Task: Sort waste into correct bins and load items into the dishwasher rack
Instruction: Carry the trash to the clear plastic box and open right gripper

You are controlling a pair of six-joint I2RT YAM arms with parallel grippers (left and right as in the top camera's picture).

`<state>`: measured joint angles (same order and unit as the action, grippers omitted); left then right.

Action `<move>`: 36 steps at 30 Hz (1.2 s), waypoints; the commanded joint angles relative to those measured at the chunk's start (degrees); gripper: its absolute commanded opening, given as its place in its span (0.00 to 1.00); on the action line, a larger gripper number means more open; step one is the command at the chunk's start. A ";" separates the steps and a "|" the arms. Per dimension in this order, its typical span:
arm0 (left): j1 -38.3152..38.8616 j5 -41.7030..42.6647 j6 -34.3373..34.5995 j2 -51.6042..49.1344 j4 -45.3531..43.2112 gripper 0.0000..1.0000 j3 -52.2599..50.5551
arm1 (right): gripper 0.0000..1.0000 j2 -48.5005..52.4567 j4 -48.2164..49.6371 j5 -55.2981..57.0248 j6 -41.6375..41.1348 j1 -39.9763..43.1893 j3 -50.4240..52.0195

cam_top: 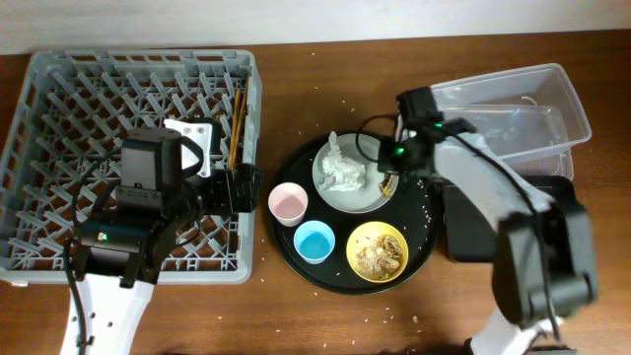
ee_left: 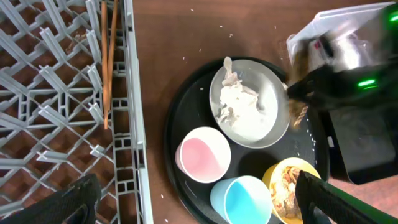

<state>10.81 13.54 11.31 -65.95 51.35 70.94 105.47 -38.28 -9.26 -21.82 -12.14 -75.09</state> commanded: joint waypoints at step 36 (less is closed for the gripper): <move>-0.11 0.63 -0.92 -0.09 0.35 0.99 1.05 | 0.04 3.19 -3.98 -5.14 -7.02 -2.91 -6.25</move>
<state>10.81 13.54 11.31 -66.08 51.68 70.96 115.92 -41.85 -11.64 -29.78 -18.65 -79.61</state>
